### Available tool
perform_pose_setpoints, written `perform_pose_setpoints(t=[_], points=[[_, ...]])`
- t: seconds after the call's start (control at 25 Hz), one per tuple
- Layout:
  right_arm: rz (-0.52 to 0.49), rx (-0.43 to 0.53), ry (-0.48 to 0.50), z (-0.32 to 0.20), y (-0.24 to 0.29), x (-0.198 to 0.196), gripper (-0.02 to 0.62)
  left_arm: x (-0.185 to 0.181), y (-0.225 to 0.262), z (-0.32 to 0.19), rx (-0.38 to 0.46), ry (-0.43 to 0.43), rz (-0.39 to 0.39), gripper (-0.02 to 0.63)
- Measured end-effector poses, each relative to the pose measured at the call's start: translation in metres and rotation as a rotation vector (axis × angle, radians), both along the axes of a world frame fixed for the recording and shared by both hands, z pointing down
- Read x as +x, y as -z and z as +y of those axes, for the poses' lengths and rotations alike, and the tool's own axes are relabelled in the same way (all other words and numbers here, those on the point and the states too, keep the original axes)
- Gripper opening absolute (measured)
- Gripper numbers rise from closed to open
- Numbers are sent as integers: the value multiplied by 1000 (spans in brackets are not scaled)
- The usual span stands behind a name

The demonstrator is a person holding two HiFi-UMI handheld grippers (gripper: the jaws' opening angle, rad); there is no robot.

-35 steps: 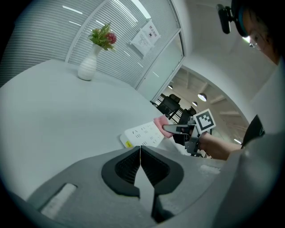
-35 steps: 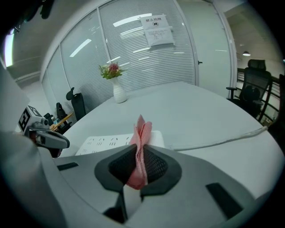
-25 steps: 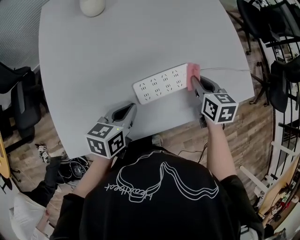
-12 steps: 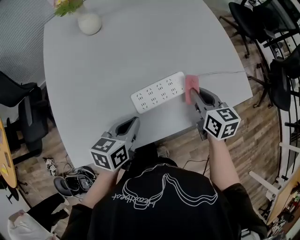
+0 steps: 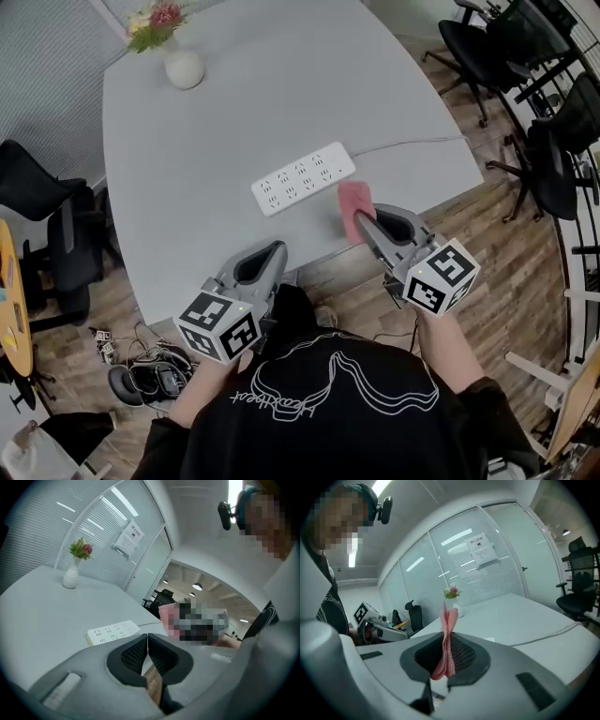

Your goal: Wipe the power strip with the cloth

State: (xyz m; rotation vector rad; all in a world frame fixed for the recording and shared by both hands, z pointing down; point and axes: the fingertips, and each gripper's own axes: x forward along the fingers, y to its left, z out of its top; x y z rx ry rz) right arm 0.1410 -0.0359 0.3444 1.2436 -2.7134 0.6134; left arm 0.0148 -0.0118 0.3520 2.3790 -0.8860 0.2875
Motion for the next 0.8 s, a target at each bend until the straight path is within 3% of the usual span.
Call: perform_pose_setpoints(t=[0.16, 0.52, 0.8], points=[[23, 49, 48, 38, 24, 6, 40, 17, 27, 33, 66, -2, 10, 15], [-51, 71, 140, 102, 63, -8, 37, 23, 73, 83, 169, 31, 21, 15], [-27, 110, 155, 128, 77, -4, 35, 32, 90, 107, 201, 31, 11, 15]])
